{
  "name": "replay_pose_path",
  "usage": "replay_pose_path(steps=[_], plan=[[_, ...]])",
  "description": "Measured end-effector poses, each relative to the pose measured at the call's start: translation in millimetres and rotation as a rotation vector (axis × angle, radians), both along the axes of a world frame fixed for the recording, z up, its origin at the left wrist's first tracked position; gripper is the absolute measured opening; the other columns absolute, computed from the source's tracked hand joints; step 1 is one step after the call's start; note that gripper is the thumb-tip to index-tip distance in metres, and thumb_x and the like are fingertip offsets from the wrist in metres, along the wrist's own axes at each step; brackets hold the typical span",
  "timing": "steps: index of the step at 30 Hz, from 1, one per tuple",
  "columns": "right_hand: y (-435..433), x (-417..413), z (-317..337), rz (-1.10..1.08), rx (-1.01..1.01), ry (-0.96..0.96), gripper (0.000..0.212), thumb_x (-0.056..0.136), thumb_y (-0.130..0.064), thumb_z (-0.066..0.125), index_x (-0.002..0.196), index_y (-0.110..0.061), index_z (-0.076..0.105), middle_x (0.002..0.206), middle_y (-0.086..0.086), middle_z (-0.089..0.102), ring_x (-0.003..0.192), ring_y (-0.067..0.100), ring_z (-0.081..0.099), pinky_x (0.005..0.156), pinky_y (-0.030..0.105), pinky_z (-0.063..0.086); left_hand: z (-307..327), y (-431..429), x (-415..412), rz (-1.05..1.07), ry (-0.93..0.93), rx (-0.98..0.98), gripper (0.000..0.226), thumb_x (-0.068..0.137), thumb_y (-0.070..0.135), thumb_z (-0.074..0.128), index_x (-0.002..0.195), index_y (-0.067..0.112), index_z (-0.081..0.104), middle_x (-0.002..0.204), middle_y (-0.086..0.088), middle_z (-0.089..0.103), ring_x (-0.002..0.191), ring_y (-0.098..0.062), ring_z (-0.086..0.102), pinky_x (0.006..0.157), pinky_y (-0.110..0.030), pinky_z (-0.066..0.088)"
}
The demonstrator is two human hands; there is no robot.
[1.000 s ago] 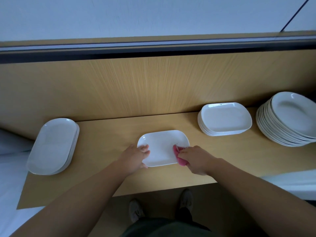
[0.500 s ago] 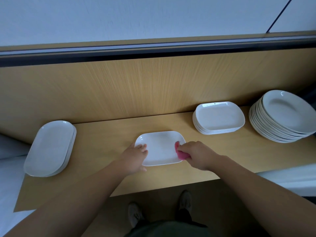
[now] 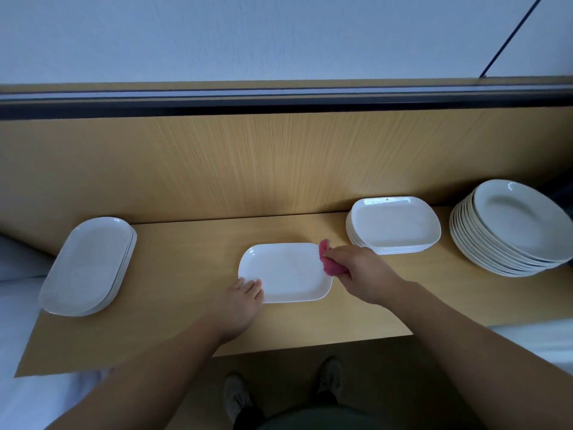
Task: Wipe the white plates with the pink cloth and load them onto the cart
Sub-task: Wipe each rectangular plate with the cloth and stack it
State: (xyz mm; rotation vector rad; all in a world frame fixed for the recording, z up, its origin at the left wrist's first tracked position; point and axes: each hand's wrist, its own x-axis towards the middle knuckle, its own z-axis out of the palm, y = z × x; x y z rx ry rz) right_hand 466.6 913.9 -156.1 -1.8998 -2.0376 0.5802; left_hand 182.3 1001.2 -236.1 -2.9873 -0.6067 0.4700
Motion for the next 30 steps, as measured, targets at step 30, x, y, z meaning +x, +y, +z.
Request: replay_pose_path(steps=[30], plan=[[33, -14, 66, 0.111, 0.411, 0.062, 0.03, 0.096, -0.018, 0.047, 0.119, -0.009, 0.064, 0.086, -0.003, 0.067, 0.07, 0.019, 0.058, 0.062, 0.035, 0.05, 104, 12, 26, 0.507, -0.334, -0.222, 0.034, 0.105, 0.028, 0.027, 0.13, 0.014, 0.045, 0.12, -0.009, 0.057, 0.104, -0.028, 0.055, 0.081, -0.035, 0.039]])
